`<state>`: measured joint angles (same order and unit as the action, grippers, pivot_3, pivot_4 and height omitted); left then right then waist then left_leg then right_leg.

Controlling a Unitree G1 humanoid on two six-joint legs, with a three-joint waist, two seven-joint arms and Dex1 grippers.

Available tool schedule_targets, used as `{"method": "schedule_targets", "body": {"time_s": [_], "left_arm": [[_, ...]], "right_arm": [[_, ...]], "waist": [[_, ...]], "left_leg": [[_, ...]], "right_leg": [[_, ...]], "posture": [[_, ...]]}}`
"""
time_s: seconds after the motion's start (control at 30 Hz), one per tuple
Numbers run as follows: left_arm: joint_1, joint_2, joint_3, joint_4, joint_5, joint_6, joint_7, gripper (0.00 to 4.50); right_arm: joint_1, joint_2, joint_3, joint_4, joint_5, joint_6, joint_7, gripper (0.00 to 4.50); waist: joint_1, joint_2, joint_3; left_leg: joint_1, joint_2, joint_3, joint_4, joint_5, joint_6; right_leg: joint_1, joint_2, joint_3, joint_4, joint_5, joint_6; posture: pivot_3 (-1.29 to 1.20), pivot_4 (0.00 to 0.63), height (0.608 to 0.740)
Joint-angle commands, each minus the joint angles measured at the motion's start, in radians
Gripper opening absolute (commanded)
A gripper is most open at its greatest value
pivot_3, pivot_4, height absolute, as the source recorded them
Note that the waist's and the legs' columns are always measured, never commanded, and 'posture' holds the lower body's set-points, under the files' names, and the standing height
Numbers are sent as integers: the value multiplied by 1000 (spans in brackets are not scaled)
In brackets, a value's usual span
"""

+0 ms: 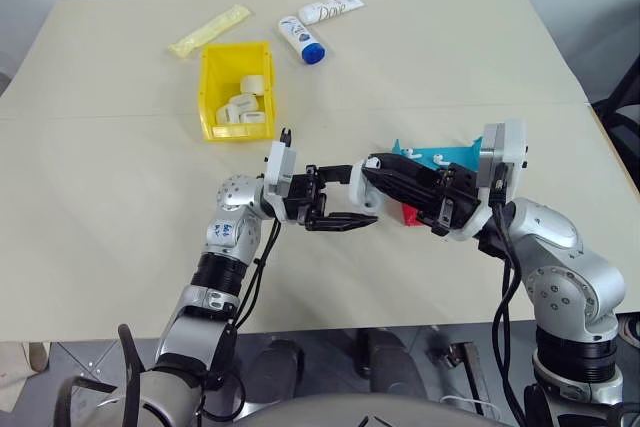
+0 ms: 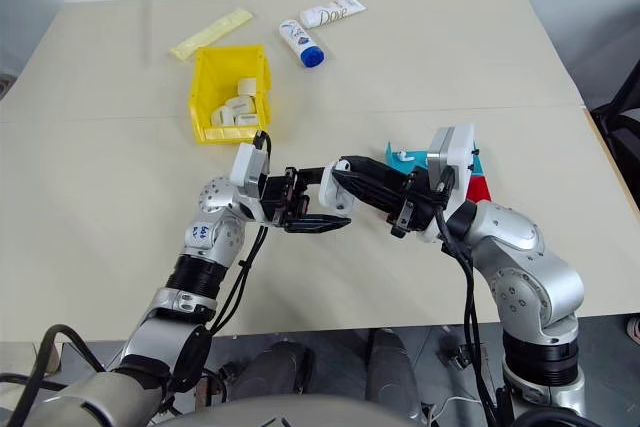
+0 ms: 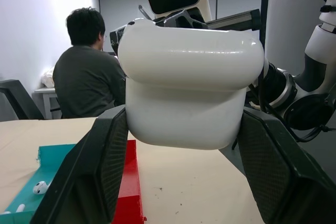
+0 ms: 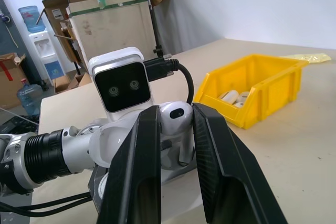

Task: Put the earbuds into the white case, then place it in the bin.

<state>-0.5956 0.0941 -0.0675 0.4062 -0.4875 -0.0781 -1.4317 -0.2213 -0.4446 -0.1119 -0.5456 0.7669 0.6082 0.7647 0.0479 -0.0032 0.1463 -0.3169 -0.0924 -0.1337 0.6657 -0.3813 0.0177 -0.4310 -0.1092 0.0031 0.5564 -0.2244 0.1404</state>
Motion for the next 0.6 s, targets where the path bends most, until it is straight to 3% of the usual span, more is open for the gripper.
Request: {"method": "schedule_targets", "body": {"time_s": [0.03,0.27,0.6], "left_arm": [[-16,-27,8,-55,-33,-16,7,2760],[-41,-42,28,-13,-27,-47,22,2760],[-59,-50,38,48,-17,-104,17,2760]], "right_arm": [[33,-17,30,8,-23,-15,4,489],[109,-81,61,21,-91,-101,53,489],[98,-184,54,13,-74,-81,71,489]], "waist": [[0,0,0],[0,0,0],[2,0,0]], "left_leg": [[0,0,0,0,0,0],[0,0,0,0,0,0],[0,0,0,0,0,0]], "right_leg": [[0,0,0,0,0,0],[0,0,0,0,0,0],[0,0,0,-2,0,0]], "posture": [[0,150,740],[0,150,740],[0,150,740]]}}
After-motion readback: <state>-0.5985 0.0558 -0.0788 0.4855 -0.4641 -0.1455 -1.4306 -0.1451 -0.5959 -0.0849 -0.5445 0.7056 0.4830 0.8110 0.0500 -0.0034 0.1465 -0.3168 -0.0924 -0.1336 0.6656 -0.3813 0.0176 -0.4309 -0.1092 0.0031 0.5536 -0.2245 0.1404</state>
